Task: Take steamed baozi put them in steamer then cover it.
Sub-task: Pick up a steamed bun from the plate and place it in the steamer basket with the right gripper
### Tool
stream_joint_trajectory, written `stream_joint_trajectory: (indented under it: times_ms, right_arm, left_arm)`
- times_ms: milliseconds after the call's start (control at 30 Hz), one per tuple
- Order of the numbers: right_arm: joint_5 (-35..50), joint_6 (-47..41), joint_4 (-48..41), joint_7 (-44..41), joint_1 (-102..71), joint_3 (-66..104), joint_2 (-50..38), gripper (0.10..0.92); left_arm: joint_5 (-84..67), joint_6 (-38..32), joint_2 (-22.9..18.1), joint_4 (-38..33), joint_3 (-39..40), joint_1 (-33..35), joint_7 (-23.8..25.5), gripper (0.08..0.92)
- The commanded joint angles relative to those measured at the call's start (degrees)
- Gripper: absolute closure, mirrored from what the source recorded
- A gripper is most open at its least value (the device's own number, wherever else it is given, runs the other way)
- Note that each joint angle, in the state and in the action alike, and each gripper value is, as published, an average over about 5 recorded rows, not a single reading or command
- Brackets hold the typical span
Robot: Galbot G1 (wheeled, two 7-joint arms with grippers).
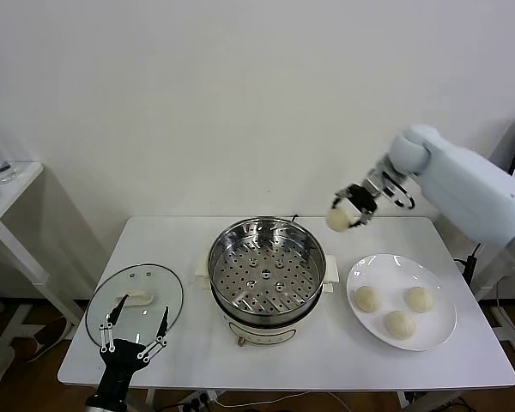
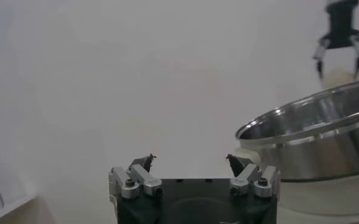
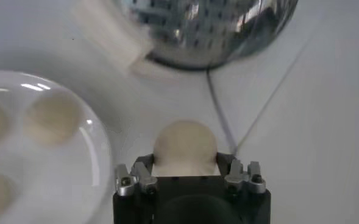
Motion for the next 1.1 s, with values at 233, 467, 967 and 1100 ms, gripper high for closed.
stream_joint_trajectory:
  times_ms: [233,467,967,1100]
  right_arm:
    - [-3.28,8.49,6.57,-1.08,4.14,-6.64,10.27,0.33]
    - [-7.26,7.65,4.38,-1.12,0.51,-7.13,13.54,0.33]
    - [-12.95,7.14,-0.54,-0.26,-5.41,-5.99,17.0,0.33]
    - [-14.48,7.48,-1.69,0.14,-6.58,-5.14,17.92,0.33]
  left_arm:
    - [-0.17,-0.64,-0.01,0.09,-0.32,-0.19,-0.05,0.177]
    - [-0.32,-0.56,-0.06,0.0,-0.26,-0.58,-0.13,0.177]
    - [-0.51,-1.1,0.09,0.33,-0.65,-0.77,-0.42,0.177]
    - [-0.48,-0.82,0.08,0.32,-0.68,-0.78,-0.79,0.177]
